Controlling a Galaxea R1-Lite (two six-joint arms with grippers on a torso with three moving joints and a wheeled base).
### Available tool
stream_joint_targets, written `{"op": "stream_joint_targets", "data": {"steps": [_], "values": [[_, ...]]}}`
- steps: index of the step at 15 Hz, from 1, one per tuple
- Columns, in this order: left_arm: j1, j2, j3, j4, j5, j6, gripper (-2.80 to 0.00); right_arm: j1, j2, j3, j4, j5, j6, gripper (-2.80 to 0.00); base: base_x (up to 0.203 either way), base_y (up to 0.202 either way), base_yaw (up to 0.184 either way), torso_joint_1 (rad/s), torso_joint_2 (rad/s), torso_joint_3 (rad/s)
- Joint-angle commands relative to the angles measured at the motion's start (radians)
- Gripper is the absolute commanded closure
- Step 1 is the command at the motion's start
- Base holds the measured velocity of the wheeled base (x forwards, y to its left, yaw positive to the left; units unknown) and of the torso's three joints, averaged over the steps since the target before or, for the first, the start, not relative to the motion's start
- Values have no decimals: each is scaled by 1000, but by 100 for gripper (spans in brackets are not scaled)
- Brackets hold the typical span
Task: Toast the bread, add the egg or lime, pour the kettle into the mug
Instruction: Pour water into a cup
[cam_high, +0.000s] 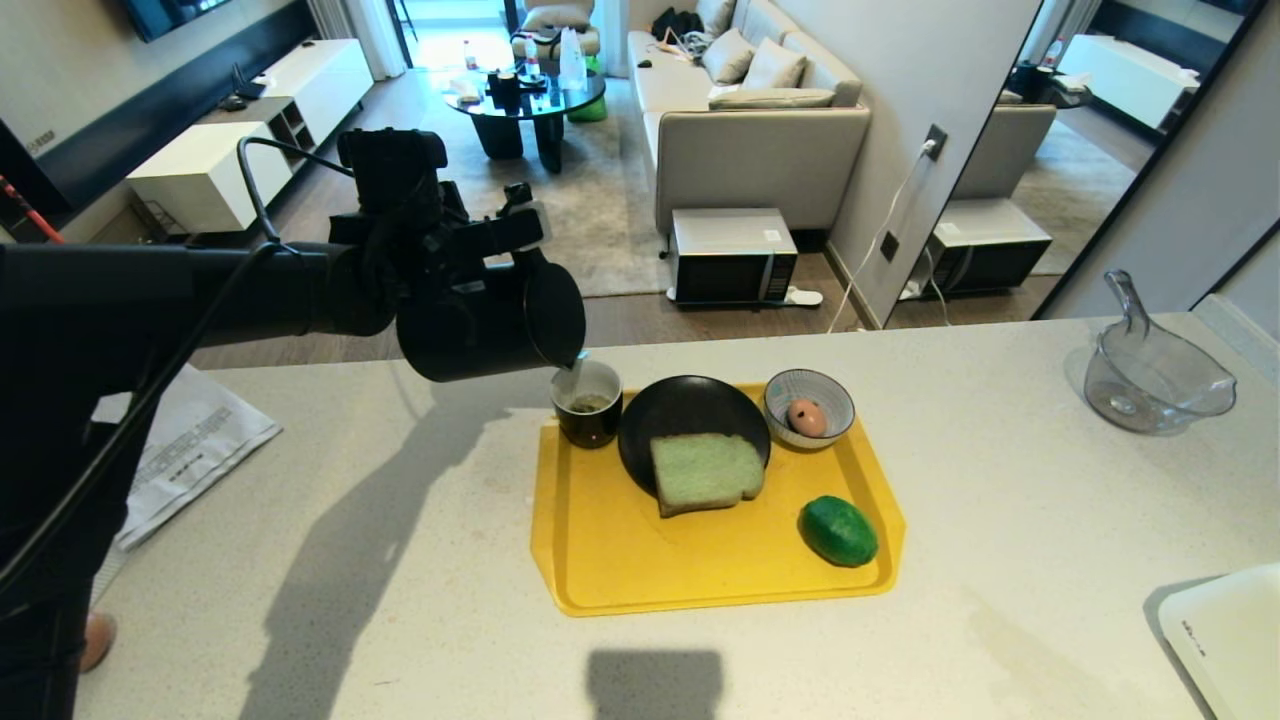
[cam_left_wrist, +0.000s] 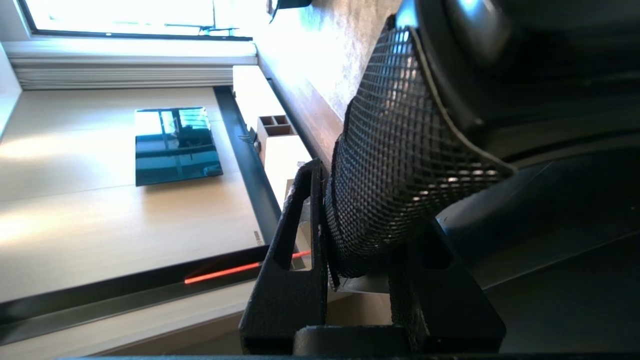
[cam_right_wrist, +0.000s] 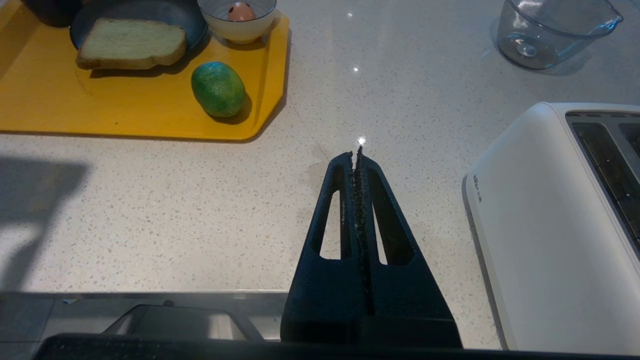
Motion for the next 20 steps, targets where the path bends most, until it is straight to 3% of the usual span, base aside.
{"op": "stream_joint_targets", "data": {"steps": [1,20], "values": [[0,-5,0,-13,14,8,0,1,0,0,0,0,-1,0,0,0,0,0,0,0],[0,-15,0,-16,28,8,0,1,0,0,0,0,-1,0,0,0,0,0,0,0]]}}
